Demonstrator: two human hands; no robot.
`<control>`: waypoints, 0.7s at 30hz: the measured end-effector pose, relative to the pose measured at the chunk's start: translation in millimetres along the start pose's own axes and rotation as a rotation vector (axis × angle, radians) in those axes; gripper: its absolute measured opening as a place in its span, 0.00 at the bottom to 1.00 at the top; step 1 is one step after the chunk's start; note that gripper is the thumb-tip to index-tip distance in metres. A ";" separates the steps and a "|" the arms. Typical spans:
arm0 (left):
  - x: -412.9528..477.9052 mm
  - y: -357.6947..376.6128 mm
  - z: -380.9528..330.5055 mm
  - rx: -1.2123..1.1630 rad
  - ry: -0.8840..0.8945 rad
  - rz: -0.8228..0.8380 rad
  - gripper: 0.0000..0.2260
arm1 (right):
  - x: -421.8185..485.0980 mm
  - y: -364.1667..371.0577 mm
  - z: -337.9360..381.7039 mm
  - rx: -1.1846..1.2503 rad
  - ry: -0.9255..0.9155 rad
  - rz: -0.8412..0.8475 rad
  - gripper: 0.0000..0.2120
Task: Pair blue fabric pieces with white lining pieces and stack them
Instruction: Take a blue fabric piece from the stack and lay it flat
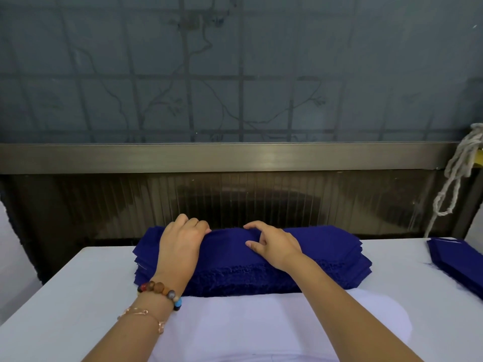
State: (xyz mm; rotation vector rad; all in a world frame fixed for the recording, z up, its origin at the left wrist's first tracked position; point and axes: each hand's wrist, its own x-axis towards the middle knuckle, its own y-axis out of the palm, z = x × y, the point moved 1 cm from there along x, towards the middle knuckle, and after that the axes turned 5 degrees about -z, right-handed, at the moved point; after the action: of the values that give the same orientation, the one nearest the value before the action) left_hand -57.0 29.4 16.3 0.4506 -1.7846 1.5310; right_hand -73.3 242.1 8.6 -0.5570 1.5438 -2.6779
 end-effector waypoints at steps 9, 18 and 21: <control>-0.9 1.3 0.4 -0.051 0.066 -0.133 0.08 | -1.9 1.2 -1.1 0.066 0.017 -0.041 0.14; -0.4 -1.8 1.0 -0.129 0.022 0.030 0.03 | -4.4 2.4 -5.6 0.208 0.060 -0.084 0.11; -1.6 0.5 0.2 -0.135 -0.037 0.020 0.03 | -3.0 1.6 -7.9 0.320 0.148 -0.138 0.11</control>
State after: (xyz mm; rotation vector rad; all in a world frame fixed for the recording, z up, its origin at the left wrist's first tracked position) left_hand -56.3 29.0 14.8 0.3976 -1.9126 1.4128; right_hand -73.1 248.5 2.8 -0.4759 1.0990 -3.0472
